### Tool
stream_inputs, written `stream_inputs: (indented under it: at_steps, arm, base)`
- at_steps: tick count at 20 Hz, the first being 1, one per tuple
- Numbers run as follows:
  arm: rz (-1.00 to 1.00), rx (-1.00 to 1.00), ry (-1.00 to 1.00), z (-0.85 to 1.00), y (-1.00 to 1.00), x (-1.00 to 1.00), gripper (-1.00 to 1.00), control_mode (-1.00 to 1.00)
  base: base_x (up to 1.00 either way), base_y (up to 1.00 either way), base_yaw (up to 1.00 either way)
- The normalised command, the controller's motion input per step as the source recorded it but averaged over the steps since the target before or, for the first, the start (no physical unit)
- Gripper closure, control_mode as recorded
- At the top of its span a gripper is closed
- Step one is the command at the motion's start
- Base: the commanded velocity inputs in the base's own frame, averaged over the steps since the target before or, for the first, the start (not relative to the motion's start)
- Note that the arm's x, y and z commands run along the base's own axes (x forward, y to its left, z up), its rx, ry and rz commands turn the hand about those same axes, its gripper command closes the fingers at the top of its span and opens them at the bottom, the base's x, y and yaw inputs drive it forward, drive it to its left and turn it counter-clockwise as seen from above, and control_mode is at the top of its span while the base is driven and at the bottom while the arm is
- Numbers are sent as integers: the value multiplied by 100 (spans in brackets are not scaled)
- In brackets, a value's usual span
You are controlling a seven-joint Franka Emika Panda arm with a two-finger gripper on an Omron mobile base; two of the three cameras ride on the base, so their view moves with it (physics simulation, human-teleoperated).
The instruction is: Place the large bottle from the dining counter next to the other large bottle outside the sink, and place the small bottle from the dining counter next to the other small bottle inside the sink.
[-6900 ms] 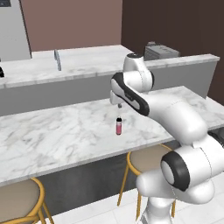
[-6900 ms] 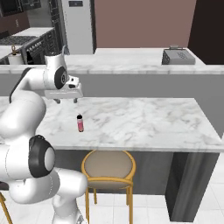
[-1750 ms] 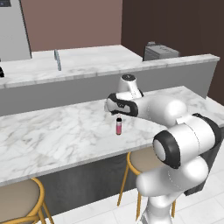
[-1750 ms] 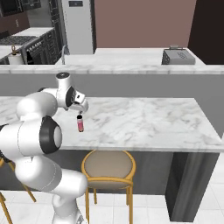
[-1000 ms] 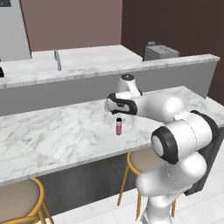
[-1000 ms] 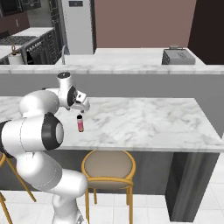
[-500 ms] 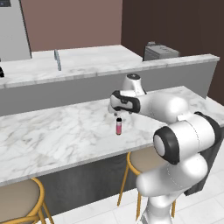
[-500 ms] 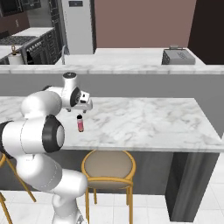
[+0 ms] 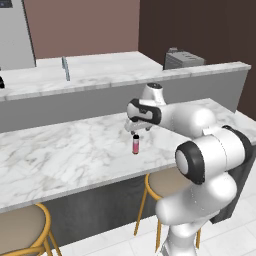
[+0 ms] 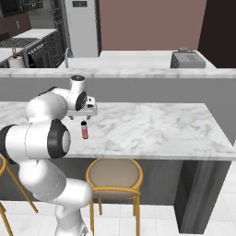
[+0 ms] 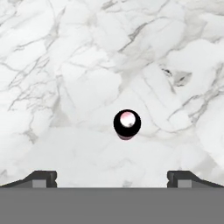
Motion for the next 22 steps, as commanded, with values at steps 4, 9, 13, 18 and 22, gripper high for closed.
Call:
stream_inputs:
  at_steps: [4, 9, 13, 18, 22]
  arm:
    - [0, 0, 2, 0, 0, 0, -100, -100]
    - [-5, -3, 8, 0, 0, 7, -100, -100]
    - [-16, -6, 11, 0, 2, 4, -100, -100]
    - [-14, -2, 5, 0, 4, 2, -100, -100]
    - [-4, 0, 0, 0, 5, 9, -100, -100]
  base:
    - [0, 0, 0]
    - [0, 0, 0]
    - [0, 0, 0]
    - [0, 0, 0]
    - [0, 0, 0]
